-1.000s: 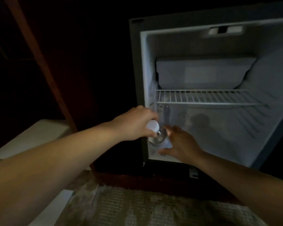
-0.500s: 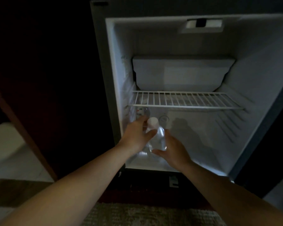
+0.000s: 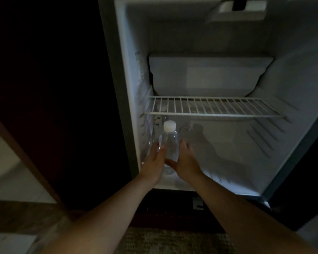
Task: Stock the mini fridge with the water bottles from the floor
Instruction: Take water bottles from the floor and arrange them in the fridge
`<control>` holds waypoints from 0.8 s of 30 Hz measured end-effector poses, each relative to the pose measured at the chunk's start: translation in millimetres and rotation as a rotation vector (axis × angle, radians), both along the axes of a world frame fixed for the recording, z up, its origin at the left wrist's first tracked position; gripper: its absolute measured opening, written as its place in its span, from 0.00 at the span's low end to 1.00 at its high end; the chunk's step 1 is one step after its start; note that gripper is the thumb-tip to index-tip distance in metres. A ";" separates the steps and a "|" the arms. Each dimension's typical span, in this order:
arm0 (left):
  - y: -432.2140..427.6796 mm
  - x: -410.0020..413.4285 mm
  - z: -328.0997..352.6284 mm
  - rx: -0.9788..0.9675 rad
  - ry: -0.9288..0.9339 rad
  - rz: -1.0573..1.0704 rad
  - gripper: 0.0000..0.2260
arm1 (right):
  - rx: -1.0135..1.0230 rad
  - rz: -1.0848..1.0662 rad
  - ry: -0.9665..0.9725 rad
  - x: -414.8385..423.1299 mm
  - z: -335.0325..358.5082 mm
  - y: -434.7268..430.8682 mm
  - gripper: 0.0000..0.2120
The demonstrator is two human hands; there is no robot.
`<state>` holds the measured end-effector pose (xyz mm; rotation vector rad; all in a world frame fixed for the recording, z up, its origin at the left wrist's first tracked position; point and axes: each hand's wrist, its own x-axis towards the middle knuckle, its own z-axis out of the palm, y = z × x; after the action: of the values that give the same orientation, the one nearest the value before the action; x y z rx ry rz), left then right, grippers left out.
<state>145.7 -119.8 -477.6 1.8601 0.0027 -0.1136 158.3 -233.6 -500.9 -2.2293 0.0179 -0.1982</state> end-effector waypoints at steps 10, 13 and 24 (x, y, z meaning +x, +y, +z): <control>-17.0 6.7 -18.8 -0.256 0.190 0.234 0.31 | 0.034 -0.038 0.029 -1.4 -6.8 10.7 0.28; -18.2 4.7 -20.1 -0.333 0.189 0.303 0.14 | 0.135 -0.064 0.069 3.1 -4.9 14.8 0.22; -14.5 11.9 -21.2 -0.317 0.161 0.293 0.21 | 0.406 -0.102 0.123 13.8 -10.9 23.9 0.12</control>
<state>157.6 -134.2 -498.8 1.5116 0.3490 -0.0561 172.1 -209.7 -511.8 -1.8329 0.2205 -0.1015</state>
